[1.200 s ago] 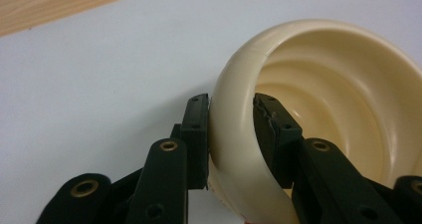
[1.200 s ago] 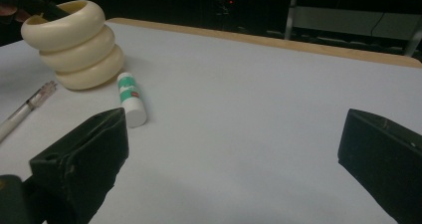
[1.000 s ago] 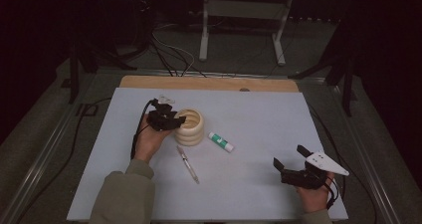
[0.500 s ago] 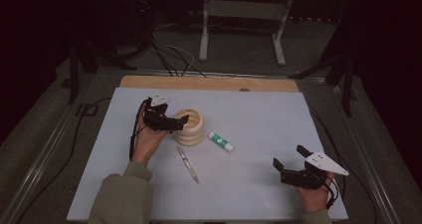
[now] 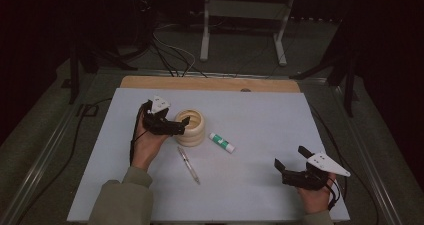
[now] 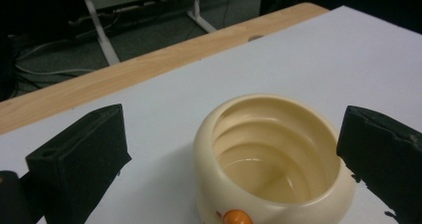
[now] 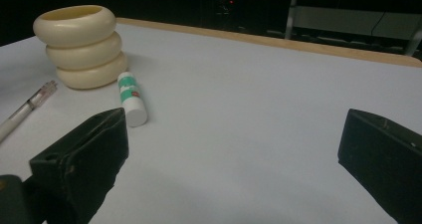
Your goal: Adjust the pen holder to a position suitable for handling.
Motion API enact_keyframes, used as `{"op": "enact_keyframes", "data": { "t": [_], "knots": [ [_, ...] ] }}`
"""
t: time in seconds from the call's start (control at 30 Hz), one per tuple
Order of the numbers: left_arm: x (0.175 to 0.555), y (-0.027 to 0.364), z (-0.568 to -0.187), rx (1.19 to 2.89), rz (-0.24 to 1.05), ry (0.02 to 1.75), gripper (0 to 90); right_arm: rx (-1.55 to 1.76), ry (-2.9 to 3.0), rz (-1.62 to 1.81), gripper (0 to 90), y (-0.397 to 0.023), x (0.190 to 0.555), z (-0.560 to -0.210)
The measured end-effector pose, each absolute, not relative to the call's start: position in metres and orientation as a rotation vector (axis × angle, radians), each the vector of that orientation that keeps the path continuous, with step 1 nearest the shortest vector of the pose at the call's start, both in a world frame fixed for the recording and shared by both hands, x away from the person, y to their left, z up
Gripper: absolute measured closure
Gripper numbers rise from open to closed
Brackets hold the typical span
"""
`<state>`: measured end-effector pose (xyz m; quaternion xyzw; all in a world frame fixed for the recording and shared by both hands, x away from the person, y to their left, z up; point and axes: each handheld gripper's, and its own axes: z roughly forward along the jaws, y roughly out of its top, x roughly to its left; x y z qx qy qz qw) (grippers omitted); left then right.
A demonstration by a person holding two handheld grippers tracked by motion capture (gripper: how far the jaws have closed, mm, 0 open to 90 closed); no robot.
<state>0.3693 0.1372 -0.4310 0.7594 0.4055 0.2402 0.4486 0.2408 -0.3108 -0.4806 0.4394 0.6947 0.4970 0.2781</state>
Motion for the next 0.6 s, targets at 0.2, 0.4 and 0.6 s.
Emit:
{"op": "enact_keyframes", "data": {
  "t": [0.2, 0.4, 0.6],
  "knots": [
    [0.365, 0.144, -0.428, 1.849, 0.577, 1.000, 0.3, 1.180, 1.863, 1.336, 0.0, -0.311, 0.241, -0.481],
    [0.357, 0.155, -0.424, 1.803, 0.558, 1.016, 1.3, 1.180, 1.863, 1.337, 0.0, -0.311, 0.241, -0.480],
    [0.350, 0.165, -0.420, 1.802, 0.582, 1.042, 0.3, 1.183, 1.863, 1.335, 0.0, -0.311, 0.241, -0.481]
  ]
}}
